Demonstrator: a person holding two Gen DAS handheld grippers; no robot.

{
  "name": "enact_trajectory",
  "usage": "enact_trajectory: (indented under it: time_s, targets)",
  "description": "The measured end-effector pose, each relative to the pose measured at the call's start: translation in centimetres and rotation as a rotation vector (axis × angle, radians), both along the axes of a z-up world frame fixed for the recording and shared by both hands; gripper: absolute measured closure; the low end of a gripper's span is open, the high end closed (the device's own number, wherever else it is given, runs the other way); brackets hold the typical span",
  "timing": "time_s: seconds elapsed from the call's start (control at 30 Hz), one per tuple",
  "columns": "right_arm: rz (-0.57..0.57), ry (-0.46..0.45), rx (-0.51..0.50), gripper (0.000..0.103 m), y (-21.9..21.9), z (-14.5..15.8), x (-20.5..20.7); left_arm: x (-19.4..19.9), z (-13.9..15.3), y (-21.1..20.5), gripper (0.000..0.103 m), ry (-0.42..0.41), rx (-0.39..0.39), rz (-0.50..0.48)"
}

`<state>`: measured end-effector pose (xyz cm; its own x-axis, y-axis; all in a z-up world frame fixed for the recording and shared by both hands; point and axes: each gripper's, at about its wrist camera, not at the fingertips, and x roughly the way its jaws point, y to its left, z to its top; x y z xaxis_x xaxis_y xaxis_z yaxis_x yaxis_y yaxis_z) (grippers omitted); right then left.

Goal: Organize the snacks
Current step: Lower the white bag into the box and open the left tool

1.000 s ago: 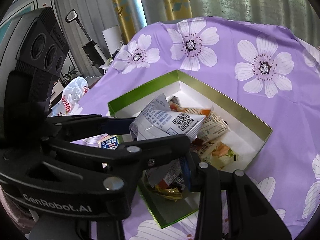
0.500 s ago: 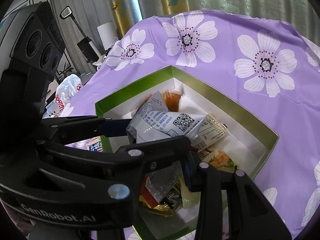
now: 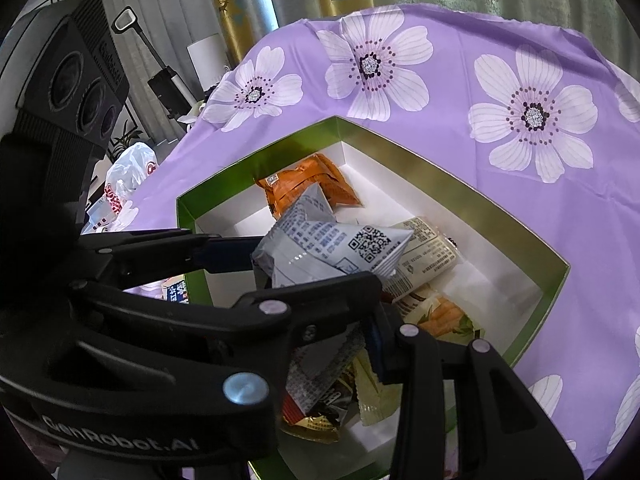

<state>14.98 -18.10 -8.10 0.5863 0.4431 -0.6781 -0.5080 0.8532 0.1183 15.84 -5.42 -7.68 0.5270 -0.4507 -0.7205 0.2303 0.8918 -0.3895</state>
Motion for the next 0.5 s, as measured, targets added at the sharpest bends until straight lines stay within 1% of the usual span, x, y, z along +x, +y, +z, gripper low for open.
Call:
enact_trajectory:
  time_s: [0.3,0.43,0.5]
  targets:
    - [-0.012,0.008,0.002,0.062,-0.06,-0.06,0.02,0.13,-0.01,-0.11,0.042,0.003,0.009,0.001]
    - [-0.014,0.009,-0.002,0.060,-0.09,-0.12,-0.03,-0.01,-0.12,-0.29,0.040,0.006,0.018,0.004]
    - [-0.015,0.007,-0.006,0.059,-0.07,-0.10,-0.11,-0.05,-0.13,-0.43,0.036,0.008,0.026,0.003]
